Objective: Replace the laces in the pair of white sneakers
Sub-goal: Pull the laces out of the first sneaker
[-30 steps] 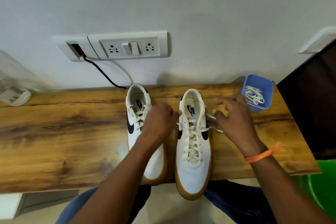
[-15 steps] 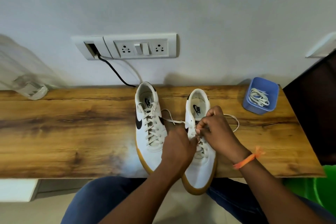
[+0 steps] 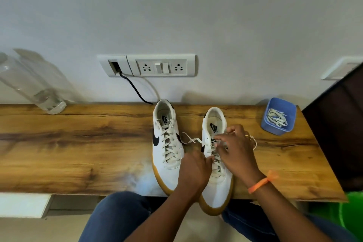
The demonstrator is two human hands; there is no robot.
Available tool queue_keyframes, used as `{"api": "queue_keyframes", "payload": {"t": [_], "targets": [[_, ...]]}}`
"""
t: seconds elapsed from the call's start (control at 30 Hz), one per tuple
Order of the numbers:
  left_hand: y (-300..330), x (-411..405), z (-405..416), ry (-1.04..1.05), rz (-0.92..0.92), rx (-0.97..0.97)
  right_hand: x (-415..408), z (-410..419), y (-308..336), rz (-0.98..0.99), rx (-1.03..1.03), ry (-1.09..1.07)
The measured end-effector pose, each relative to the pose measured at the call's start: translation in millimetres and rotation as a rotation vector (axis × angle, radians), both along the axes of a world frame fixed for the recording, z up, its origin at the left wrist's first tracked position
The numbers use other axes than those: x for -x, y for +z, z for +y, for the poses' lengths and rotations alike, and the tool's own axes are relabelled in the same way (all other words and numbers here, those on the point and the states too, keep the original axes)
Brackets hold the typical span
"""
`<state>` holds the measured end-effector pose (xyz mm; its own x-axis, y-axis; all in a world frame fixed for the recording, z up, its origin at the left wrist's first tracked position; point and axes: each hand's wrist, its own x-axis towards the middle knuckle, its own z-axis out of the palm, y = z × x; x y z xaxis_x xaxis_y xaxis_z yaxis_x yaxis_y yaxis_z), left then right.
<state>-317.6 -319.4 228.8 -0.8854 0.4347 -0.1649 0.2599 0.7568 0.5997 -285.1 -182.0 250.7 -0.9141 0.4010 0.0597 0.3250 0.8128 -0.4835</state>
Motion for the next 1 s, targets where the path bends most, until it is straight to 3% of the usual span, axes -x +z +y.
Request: {"api": "queue_keyframes", "payload": {"t": [0.27,0.43,0.6,0.7,0.87,1.0], "targets": [[-7.0,-2.2,0.4,0.016,0.031,0.030,3.8,-5.6,0.2,-0.064,-0.080,-0.079],[-5.5,-2.7,4.2,0.020,0.025,0.008,-16.2,28.4,3.8,-0.206,0.187,-0.285],[-12.0,-7.4,3.7,0.043,0.061,0.026,-10.0,-2.0,5.9,-0.029,-0.028,-0.080],[-12.6,-13.0,5.1,0.040,0.100,0.056,5.0,-13.8,-0.6,-0.074,-0.098,-0.009],[-10.9,-15.8,5.1,0.061,0.090,0.085,6.5,-11.6,-2.6,-0.073,-0.066,-0.116],[-11.3,-15.6,7.0,0.036,0.100,0.086,-10.5,18.3,10.9,-0.108,0.045,-0.323]]}}
